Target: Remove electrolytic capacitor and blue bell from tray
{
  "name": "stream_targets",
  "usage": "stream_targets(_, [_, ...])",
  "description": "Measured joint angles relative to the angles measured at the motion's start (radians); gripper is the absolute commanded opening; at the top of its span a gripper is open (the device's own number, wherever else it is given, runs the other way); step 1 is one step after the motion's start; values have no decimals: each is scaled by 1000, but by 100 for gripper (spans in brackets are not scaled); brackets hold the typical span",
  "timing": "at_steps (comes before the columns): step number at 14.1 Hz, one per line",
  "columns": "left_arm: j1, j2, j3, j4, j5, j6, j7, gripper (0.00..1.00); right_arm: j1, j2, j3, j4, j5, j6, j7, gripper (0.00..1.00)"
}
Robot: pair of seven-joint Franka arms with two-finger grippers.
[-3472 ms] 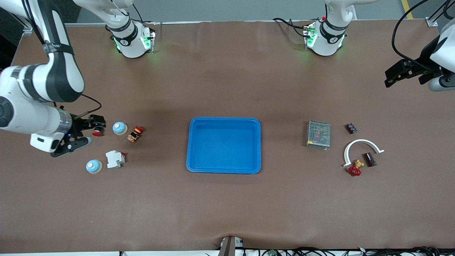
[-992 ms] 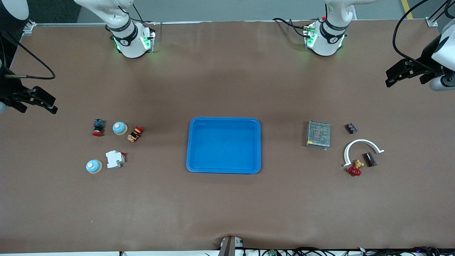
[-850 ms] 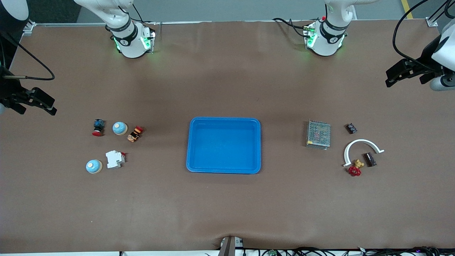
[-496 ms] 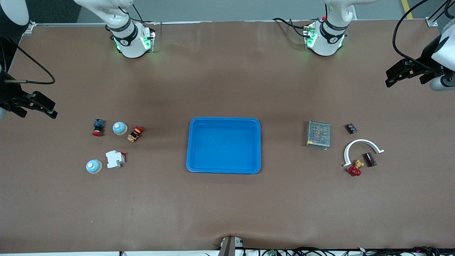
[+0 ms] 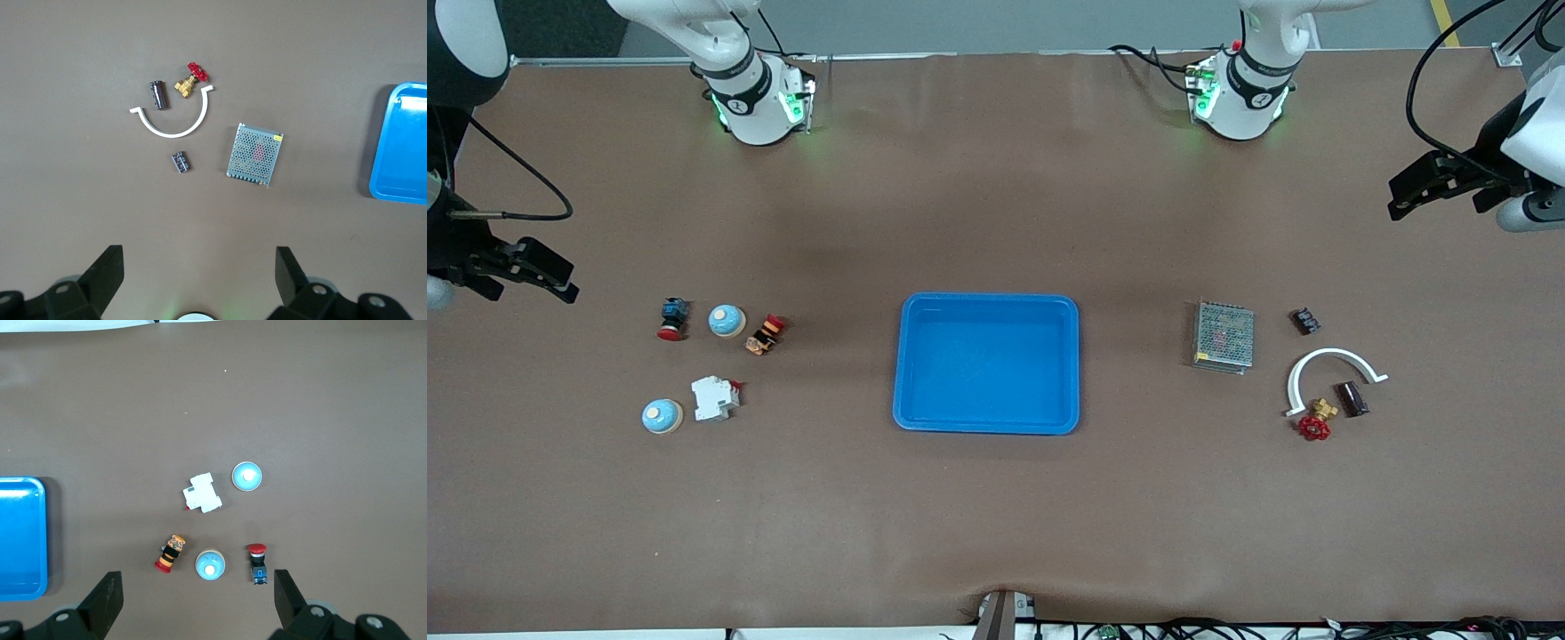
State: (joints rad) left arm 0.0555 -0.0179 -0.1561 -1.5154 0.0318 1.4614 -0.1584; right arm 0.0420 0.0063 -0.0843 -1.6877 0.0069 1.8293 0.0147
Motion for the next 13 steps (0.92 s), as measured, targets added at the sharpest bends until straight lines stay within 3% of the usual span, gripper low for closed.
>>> stream_targets(13, [-1, 0, 0, 0, 0, 0, 0, 100, 8, 0, -4, 16, 2, 0, 0, 100])
